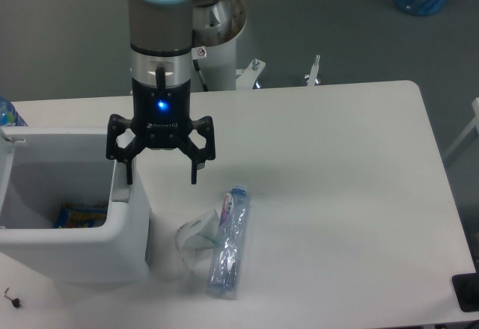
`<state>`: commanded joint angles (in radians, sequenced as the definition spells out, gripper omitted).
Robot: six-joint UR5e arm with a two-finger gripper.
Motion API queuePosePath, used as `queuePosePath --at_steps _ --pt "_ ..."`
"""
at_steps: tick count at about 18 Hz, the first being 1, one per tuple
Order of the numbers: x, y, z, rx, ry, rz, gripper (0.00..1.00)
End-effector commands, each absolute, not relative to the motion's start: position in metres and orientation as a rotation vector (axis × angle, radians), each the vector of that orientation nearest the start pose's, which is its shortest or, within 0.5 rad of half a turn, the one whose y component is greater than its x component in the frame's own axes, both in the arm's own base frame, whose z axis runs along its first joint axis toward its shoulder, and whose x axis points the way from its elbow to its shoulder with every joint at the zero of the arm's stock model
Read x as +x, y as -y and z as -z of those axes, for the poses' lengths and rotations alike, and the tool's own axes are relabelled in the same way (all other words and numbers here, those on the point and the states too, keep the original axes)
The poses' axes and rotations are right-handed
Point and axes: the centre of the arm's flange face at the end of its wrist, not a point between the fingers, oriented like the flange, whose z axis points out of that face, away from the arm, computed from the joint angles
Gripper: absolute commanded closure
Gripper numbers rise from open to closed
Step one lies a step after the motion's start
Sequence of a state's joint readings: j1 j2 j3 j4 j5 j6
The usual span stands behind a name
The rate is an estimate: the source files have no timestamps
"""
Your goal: Open the trash can
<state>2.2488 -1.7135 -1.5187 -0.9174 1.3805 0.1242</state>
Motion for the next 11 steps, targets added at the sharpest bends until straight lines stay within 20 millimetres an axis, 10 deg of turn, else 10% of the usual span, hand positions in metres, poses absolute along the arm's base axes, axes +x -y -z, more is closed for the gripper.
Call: queuePosePath --at_steps 11 --pt "-0.321 -0.507 -0.508 -2.612 0.571 -0.405 0.0"
